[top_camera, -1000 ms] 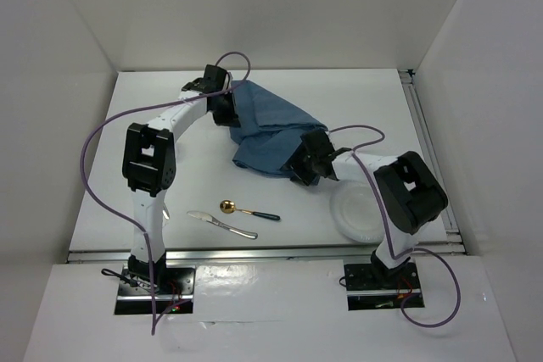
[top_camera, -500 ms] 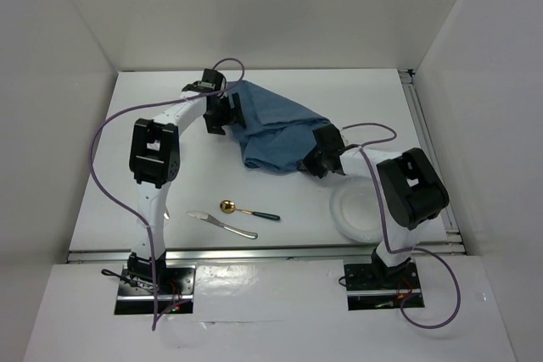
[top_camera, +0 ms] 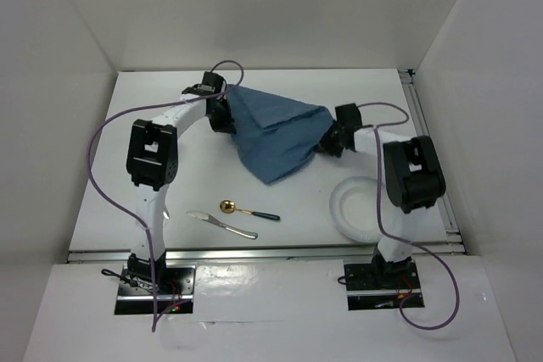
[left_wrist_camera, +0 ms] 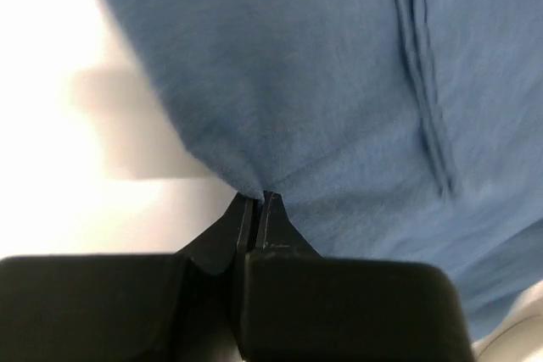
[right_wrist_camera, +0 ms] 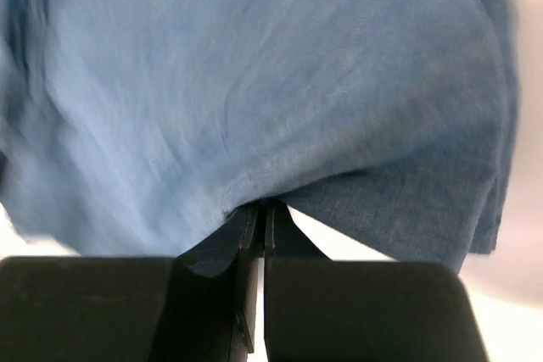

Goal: Set the dinner table for one person

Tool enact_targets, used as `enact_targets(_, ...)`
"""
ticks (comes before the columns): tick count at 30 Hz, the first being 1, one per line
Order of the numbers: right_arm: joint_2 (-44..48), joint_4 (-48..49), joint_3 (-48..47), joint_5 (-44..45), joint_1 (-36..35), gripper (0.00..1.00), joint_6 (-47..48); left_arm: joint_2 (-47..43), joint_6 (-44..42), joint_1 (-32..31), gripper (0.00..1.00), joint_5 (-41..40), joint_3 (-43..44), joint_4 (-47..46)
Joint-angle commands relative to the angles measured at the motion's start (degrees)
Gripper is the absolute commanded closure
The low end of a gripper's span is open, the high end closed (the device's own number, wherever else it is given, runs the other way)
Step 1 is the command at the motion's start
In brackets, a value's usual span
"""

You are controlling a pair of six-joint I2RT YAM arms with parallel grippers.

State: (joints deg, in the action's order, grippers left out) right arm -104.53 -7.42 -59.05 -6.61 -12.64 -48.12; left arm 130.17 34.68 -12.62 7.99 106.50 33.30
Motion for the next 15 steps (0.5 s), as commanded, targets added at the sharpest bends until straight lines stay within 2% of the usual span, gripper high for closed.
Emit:
enact_targets(1, -10.57, -3.63, -18.25, -8.82, 7.10, 1.00, 10.66, -10.35, -0.40, -0.03, 1.00, -2.45, -8.47, 0.99)
enact_targets(2, -13.91, -6.52, -23.60, -10.25, 7.89, 1.00, 12.07, -12.46, 0.21, -0.03, 1.00, -1.93, -11.55, 0.11)
enact_targets(3, -19.60, -13.17, -28.97, -10.26, 8.42, 0.93, 14.35, -14.48, 0.22, -0.03, 1.00, -1.92, -17.41, -0.60)
enact_targets(4, -21.31, -15.32, -36.94, -11.22, 8.43, 0.65, 15.76, -18.33, 1.00, -0.03, 1.00, -1.92, -19.99, -0.60)
enact_targets(5, -21.33, -16.74, -39.63, -11.23, 7.82, 0.47, 17.60, -20.02, 1.62, -0.64, 1.00, -2.53, -24.36, -0.60)
enact_targets(6, -20.28, -16.75, -39.65, -10.19, 7.20, 0.31, 18.58, -21.61, 1.62, -1.17, 0.95, -2.54, -26.23, -0.60)
enact_targets(7, -18.79, -16.75, -38.26, -6.96, 7.20, 0.12, 19.11, -24.41, 1.62, -1.18, 0.80, -2.54, -27.99, -0.60)
enact_targets(8, -17.04, -16.14, -36.77, -6.23, 6.32, 0.04, 19.11, -25.57, 1.62, -1.87, 0.61, -3.24, -29.40, -0.60)
enact_targets(9, -13.54, -15.53, -35.19, -5.26, 6.32, 0.02, 19.64, -26.71, 2.23, -2.58, 0.42, -4.29, -31.42, -0.60)
enact_targets(11, -9.75, -14.82, -29.92, -4.64, 5.61, 0.01, 19.64, -28.30, 2.24, -3.19, 0.16, -5.17, -31.97, 0.80)
enact_targets(15, 2.80, -11.75, -16.58, -5.69, 1.59, 0.04, 20.16, -31.37, 1.62, -3.20, 0.13, -12.35, -28.73, 6.32)
